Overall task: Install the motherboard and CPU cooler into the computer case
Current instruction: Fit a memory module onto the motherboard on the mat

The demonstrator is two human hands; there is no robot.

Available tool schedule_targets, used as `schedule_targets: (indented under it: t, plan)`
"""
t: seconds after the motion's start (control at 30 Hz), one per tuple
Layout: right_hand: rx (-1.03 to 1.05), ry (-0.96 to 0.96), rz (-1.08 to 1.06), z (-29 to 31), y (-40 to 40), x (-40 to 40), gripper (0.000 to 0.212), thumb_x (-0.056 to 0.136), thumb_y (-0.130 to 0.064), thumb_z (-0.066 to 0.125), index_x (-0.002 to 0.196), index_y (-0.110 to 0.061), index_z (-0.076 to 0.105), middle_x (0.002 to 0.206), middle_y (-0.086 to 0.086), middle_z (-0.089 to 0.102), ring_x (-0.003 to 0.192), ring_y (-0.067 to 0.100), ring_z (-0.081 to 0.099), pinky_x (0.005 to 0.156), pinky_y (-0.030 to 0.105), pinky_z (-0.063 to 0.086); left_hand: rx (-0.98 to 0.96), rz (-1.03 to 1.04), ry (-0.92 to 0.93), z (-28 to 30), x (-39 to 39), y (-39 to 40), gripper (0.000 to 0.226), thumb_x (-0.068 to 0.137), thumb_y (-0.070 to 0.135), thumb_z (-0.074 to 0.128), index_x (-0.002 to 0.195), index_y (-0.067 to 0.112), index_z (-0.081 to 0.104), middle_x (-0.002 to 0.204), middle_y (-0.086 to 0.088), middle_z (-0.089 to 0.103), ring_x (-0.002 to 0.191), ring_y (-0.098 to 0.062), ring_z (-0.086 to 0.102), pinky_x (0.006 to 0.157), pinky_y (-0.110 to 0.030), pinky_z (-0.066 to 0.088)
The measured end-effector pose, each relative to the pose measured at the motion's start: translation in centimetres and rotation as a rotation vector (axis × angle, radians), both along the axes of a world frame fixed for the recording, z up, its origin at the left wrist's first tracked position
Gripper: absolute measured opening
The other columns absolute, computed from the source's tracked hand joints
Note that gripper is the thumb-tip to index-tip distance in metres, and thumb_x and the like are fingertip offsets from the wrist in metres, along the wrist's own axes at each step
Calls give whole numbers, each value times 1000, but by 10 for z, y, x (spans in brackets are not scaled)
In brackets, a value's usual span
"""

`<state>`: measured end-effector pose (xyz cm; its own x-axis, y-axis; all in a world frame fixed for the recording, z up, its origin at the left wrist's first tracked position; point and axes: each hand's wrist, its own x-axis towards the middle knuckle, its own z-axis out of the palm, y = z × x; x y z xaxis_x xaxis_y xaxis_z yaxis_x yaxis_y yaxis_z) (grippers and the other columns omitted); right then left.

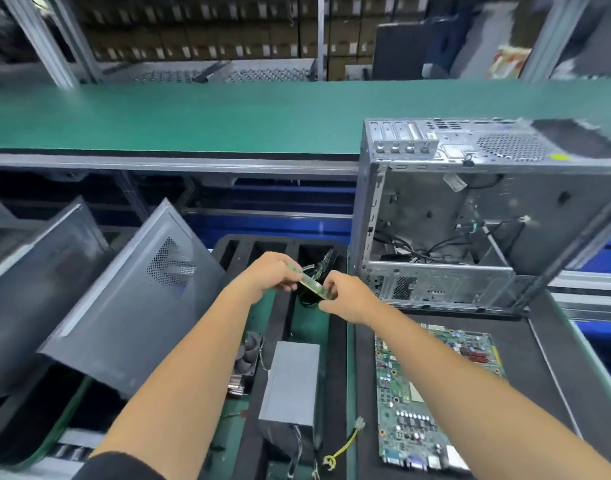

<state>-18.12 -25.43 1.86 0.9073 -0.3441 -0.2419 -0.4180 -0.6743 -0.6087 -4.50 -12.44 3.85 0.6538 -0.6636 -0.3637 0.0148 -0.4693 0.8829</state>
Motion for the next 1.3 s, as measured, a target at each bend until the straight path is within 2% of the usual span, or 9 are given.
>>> schedule_targets:
  t: [0.23,0.33,0.47,0.63,0.7,0.8,1.0,1.2,1.3]
  plan:
    - [-111,-53,-3,11,-11,-50,25,84,-19,69,98,-19,48,92,5,61,75,24,59,63,36,46,-102,-8,118,-5,-52,-7,15,85,-3,61,99,1,62,74,-11,61,58,-14,58,54,-21,49]
    - [-97,-62,25,16,-23,-76,25,84,-21,71,96,-19,50,92,3,59,67,14,51,58,29,41,-104,7,109,-10,-79,-9,15,85,-2,62,98,6,63,72,-8,61,55,-12,58,53,-19,49]
    - [-40,-89,43,23,-43,-111,17,86,-21,71,94,-19,56,85,-6,57,70,8,51,58,20,39,-109,11,40,-15,-115,-20,12,84,-3,64,88,9,65,68,-6,61,54,-10,56,52,-18,46]
    - [-57,-77,4,27,-74,-163,5,89,-10,66,93,-12,64,86,1,64,74,12,58,60,19,41,-114,-11,-80,-16,-170,-55,16,80,-2,69,80,13,66,58,3,60,57,-10,56,53,-18,45]
    - [-83,-80,-27,28,-86,-182,6,88,-9,66,88,-14,64,84,1,63,73,12,58,60,18,41,-103,-37,-181,-19,-188,-71,14,79,1,72,82,14,67,63,2,61,59,-8,56,52,-15,44]
    - [-132,-77,-78,26,-101,-204,8,87,-7,64,87,-16,63,84,1,64,76,15,60,66,23,44,-65,-70,-338,-27,-205,-89,11,79,7,74,86,14,68,80,-2,65,73,-13,58,70,-24,50]
    - [-135,-55,-93,16,-117,-206,9,88,-10,66,88,-18,62,84,-2,61,77,16,59,66,26,46,-25,-42,-439,-38,-206,-103,6,82,15,72,84,19,69,80,6,64,76,-11,58,66,-18,41]
    - [-90,-8,-137,6,-123,-181,11,90,-8,65,87,-18,62,88,1,65,81,17,64,77,35,56,25,-92,-404,-53,-177,-108,11,86,13,67,84,24,68,90,6,65,88,-13,59,81,-27,45]
    - [-79,17,-155,0,-126,-168,10,90,-4,63,89,-14,64,90,4,65,83,19,64,78,35,55,68,-71,-393,-68,-161,-110,16,85,12,65,78,26,63,86,7,64,84,-12,59,71,-19,43]
